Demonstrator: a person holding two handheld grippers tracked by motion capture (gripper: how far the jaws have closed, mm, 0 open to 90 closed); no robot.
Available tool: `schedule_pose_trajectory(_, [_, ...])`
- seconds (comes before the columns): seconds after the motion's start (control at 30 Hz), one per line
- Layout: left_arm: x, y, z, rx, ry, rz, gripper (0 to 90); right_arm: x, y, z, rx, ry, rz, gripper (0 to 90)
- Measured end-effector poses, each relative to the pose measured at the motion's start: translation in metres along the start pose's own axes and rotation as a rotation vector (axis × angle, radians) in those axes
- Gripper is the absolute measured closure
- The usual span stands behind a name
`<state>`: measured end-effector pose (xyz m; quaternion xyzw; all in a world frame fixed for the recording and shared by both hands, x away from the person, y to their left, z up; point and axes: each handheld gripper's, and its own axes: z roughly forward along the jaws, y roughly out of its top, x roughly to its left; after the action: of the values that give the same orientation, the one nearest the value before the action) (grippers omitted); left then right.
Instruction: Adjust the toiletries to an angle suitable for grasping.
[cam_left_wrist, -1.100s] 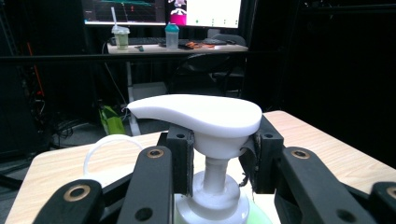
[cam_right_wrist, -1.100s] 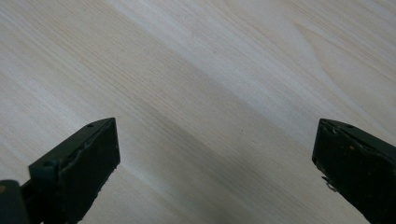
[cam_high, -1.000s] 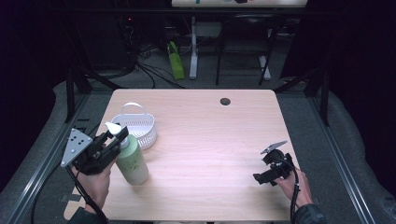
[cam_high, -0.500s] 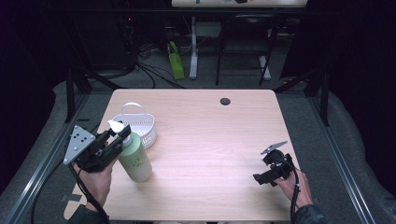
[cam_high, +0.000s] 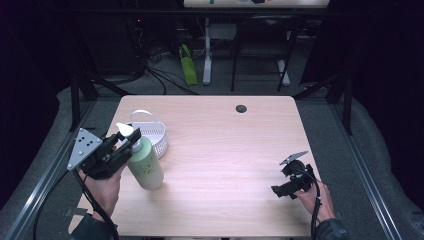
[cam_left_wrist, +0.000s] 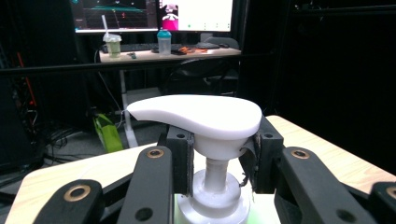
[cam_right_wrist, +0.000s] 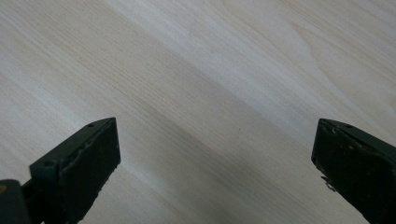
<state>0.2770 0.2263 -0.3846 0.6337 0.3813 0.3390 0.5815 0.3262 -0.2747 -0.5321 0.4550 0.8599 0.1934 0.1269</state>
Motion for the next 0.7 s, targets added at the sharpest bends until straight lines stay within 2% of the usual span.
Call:
schedule_pose_trajectory(0.17, [-0.001, 0.004, 0.002, -0.001, -0.005, 0.003, 67.1, 0.000, 0.000, 0.000, 0.003, 0.002, 0.003, 0.9])
schedule_pose_trajectory(0.7, [0.000, 0.017, 0.008, -0.002, 0.019, 0.005, 67.1, 0.000, -0.001, -0.001, 0.001, -0.008, 0.002, 1.3])
